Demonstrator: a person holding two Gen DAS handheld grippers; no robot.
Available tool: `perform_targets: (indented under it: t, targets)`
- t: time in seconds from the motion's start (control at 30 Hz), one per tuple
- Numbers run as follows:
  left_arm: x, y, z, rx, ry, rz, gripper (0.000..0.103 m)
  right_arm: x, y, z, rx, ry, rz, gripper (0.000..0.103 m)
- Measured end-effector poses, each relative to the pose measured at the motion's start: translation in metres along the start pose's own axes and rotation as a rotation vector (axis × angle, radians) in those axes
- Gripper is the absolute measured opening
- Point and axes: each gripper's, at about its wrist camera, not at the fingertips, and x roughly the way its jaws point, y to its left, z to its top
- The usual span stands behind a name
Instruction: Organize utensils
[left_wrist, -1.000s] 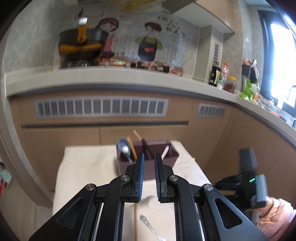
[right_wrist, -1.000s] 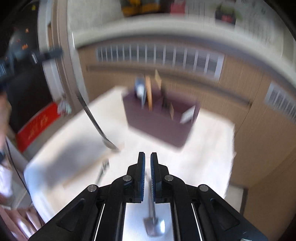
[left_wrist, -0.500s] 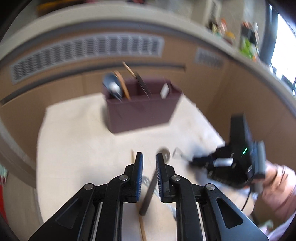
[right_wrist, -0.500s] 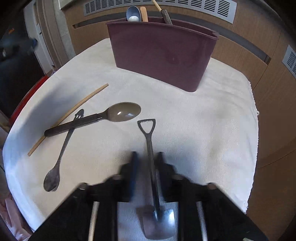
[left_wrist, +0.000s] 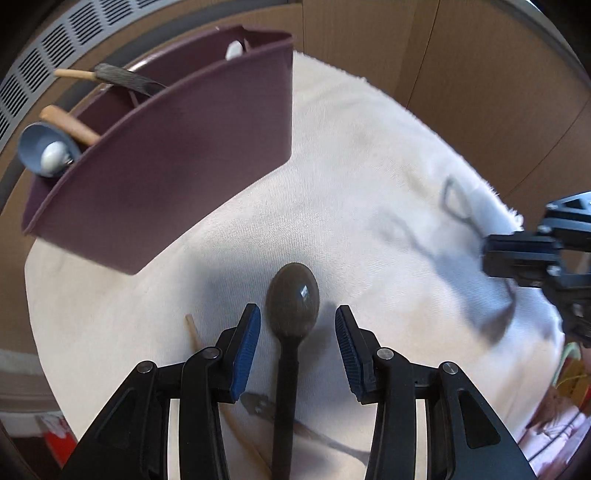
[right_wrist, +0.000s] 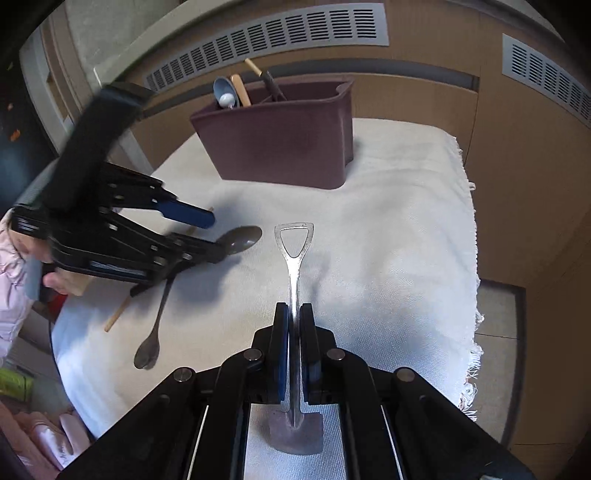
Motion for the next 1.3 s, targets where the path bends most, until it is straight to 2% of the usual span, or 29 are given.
perform_targets:
  t: [0.07,0.1,0.13,0.23,0.3,0.4,0.5,0.57,0.67,0.73,0.9,0.97,1.0,1.07,1.17,1.3]
  targets:
    - [0.009,-0.004,0.003,-0.002,0.026,0.019,0.042,-0.004,-0.002,0.002,0.014,-0.023,0.017,0.005]
    - [0.011,-0.004,0.003,-0.016,0.020,0.008,0.037,-0.005,-0.001,0.002,0.016,-0.032,0.020,0.005]
    - [0.010,-0.003,0.002,-0.039,0.003,-0.009,0.034,-0.006,0.000,0.003,0.017,-0.042,0.023,0.005]
    - [0.003,0.000,-0.007,-0.112,-0.056,0.004,0.033,-0.008,0.003,0.005,0.028,-0.071,0.031,0.005]
    - [-0.014,0.001,-0.021,-0.163,-0.147,0.008,0.033,-0.010,0.005,0.005,0.037,-0.091,0.025,0.004]
    - [-0.058,0.003,-0.046,-0.267,-0.336,0.013,0.033,-0.017,0.009,0.006,0.051,-0.127,0.030,0.004]
    - [-0.102,0.004,-0.070,-0.350,-0.513,0.037,0.033,-0.031,0.018,0.008,0.037,-0.184,-0.010,0.002]
    - [-0.125,0.005,-0.081,-0.386,-0.606,0.048,0.033,-0.042,0.026,0.010,0.026,-0.223,-0.024,0.002]
    - [-0.148,0.010,-0.084,-0.394,-0.683,0.079,0.033,-0.057,0.040,0.015,-0.006,-0.277,-0.058,0.002]
    - [-0.158,0.012,-0.085,-0.391,-0.701,0.090,0.033,-0.062,0.047,0.021,-0.028,-0.293,-0.070,0.002]
    - [-0.166,0.026,-0.087,-0.431,-0.711,0.057,0.033,-0.059,0.055,0.029,-0.073,-0.287,-0.113,0.002]
    - [-0.165,0.033,-0.094,-0.455,-0.703,0.047,0.033,-0.047,0.054,0.027,-0.117,-0.226,-0.080,0.008]
    - [-0.164,0.035,-0.098,-0.465,-0.695,0.044,0.033,-0.042,0.053,0.024,-0.127,-0.202,-0.070,0.017]
    - [-0.159,0.040,-0.104,-0.487,-0.687,0.046,0.033,-0.028,0.053,0.020,-0.151,-0.142,-0.045,0.025]
    - [-0.152,0.049,-0.113,-0.516,-0.667,0.039,0.033,-0.005,0.058,0.015,-0.198,-0.056,-0.019,0.025]
    - [-0.142,0.058,-0.123,-0.547,-0.646,0.033,0.033,0.021,0.072,0.017,-0.291,0.004,0.033,0.026]
